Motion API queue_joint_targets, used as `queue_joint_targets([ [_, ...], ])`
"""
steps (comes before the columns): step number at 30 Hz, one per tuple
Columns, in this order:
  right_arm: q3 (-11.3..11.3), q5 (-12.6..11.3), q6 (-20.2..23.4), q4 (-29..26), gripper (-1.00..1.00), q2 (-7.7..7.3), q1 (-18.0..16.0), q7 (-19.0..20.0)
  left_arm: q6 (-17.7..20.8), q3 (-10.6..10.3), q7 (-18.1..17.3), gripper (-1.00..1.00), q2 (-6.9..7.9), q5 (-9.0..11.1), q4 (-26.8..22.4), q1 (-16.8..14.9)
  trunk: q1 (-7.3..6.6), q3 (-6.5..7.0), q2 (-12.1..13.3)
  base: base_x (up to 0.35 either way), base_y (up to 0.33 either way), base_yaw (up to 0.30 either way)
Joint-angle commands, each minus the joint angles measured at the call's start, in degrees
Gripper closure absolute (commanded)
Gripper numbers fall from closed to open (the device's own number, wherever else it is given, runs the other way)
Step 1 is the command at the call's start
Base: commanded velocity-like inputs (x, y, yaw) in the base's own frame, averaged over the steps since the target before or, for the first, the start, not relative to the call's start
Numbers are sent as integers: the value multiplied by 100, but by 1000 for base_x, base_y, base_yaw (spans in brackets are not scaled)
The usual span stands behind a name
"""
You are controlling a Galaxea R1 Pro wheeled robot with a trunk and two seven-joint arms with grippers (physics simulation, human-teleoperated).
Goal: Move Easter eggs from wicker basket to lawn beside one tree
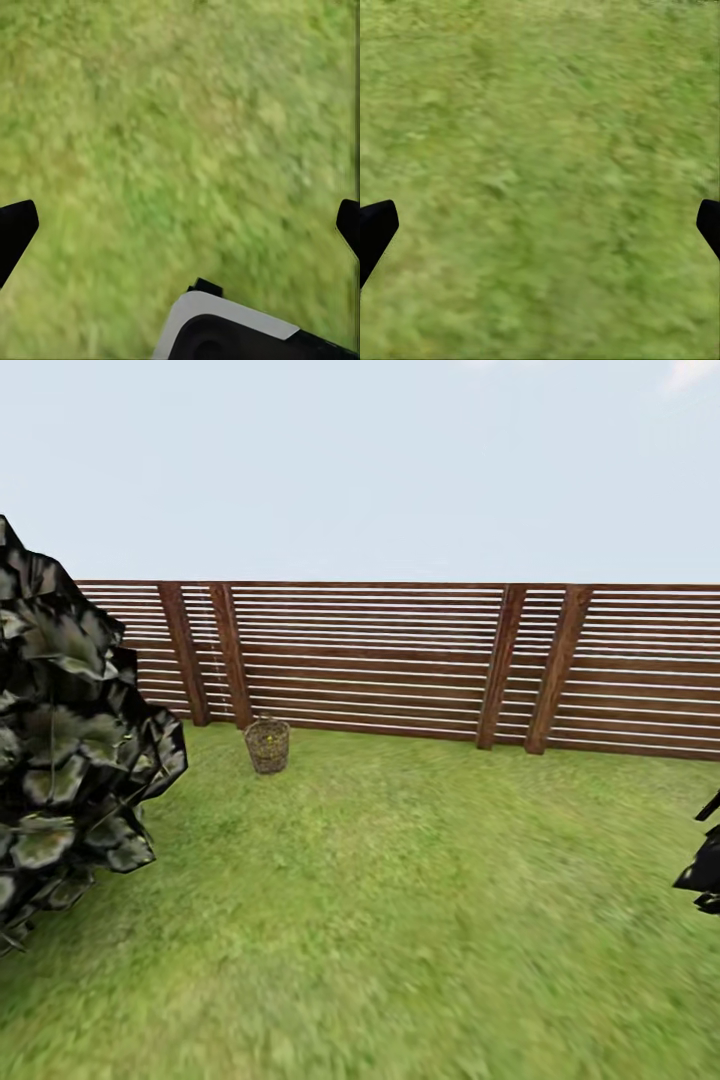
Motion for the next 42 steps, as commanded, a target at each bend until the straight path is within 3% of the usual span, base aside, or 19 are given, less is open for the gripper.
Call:
queue_joint_targets([
  [1, -43, 40, -14, 3, -100, 1, -4, -7, 0, -43, 41, -100, 1, 4, -7, 0, 6, -10, -9, 334, -116, 0],
  [22, -43, 36, -19, -3, -100, 1, -4, -7, 1, -21, 32, -100, 17, 15, 1, 3, 6, -10, -9, 327, -117, 0],
  [35, -43, 36, -19, -5, -100, 1, -4, -7, -19, 5, 79, -100, 12, 35, -7, 1, 6, -10, -9, 58, -3, 0],
  [42, -43, 36, -19, -3, -100, 4, -4, -7, -5, -3, 80, -100, 3, 20, -7, 0, 6, -10, -9, 288, 0, 0],
])
